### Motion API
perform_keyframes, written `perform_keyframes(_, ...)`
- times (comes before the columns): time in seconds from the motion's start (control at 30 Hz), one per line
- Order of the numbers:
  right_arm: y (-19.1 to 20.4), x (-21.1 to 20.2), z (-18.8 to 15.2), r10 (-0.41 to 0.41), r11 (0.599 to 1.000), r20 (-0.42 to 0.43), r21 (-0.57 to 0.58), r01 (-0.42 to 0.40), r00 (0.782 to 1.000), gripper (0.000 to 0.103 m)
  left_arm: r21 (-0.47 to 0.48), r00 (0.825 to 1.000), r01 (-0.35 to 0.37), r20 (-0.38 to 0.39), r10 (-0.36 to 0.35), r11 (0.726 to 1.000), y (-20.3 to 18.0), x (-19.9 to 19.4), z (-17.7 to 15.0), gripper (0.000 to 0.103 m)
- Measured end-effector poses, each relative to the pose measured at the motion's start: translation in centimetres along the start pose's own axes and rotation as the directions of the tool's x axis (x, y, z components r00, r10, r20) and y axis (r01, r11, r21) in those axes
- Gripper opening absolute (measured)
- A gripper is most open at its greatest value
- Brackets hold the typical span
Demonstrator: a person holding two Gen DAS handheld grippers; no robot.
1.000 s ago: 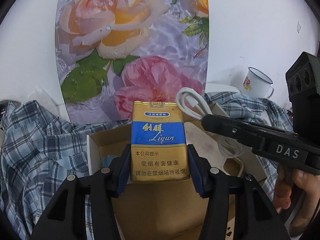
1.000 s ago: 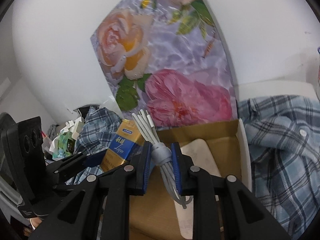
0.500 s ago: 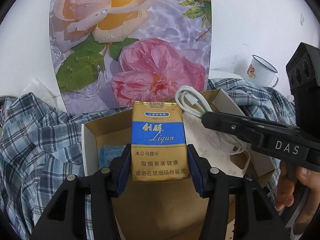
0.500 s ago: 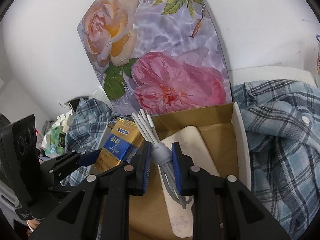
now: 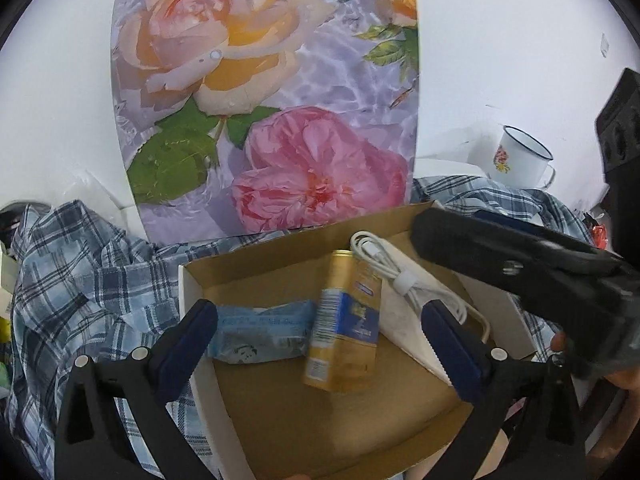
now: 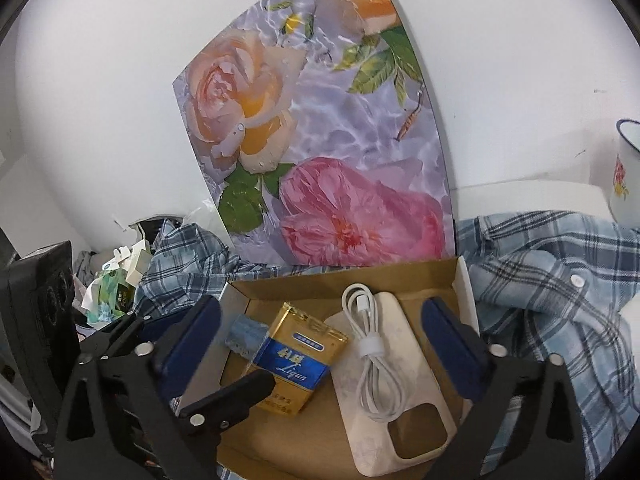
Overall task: Organize soft objects
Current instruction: 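Open both grippers to drop the Liqun pack and white cable into the box, then withdraw both grippers from the box back over the bed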
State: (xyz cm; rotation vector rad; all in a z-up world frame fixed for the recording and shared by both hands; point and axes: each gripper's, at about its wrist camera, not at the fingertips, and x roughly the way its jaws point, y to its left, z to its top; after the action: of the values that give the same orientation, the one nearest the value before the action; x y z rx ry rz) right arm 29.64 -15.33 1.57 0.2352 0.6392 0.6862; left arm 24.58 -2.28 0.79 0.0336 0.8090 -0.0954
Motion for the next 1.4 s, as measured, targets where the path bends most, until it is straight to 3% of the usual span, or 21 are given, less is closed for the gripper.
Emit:
perform_keyframes(0.17,0.4,0.1,0.3,-0.008,1.000,-0.015,-0.020,0.008,1.000,0.102,-0.015,0.999,-0.033,-0.008,0.032,0.999,0.6,0.3,0.2,0.103)
perform_keyframes(0.33,0.4,-0.4,0.6,-0.015,0.999,-0.010,-0.036,0.015,1.000,0.103,-0.034,1.000,-0.004,0.000,0.004,0.999,1.0,0.0,0.3,0.103)
perform_keyframes(0.5,1.0,-1.8,1.2,-0.014,0.998,0.017,-0.056,0.015,1.000,0.103,-0.025,1.000,-0.020,0.020,0.021,0.999,1.1,-1.2,0.6,0.103)
perform_keyframes(0.73,2.7,-4.6,2.3,-0.026,0.992,0.046,-0.124,0.031,0.999,0.103,-0.081,0.995,0.033,0.093,-0.025,0.996,2.0,-4.1,1.6,0.103)
perform_keyframes(0.8,3.2,-5.5,2.5,-0.021,0.991,0.064,-0.133,0.029,0.998,0.103,-0.082,0.993,0.037,0.111,-0.028,0.996,2.1,-5.0,1.8,0.103)
perform_keyframes(0.83,3.5,-5.9,2.7,-0.018,0.990,0.068,-0.140,0.027,0.998,0.103,-0.080,0.987,0.045,0.160,-0.032,0.996,2.2,-5.4,1.9,0.103)
perform_keyframes(1.07,5.7,-9.4,3.2,-0.032,0.978,0.133,-0.202,0.059,0.991,0.103,-0.041,0.978,0.054,0.205,-0.044,0.998,1.9,-8.7,2.2,0.103)
perform_keyframes(1.4,9.0,-13.9,3.3,0.045,0.966,0.196,-0.259,0.007,0.980,0.103,-0.008,0.965,0.043,0.260,-0.039,0.999,0.9,-13.0,2.3,0.103)
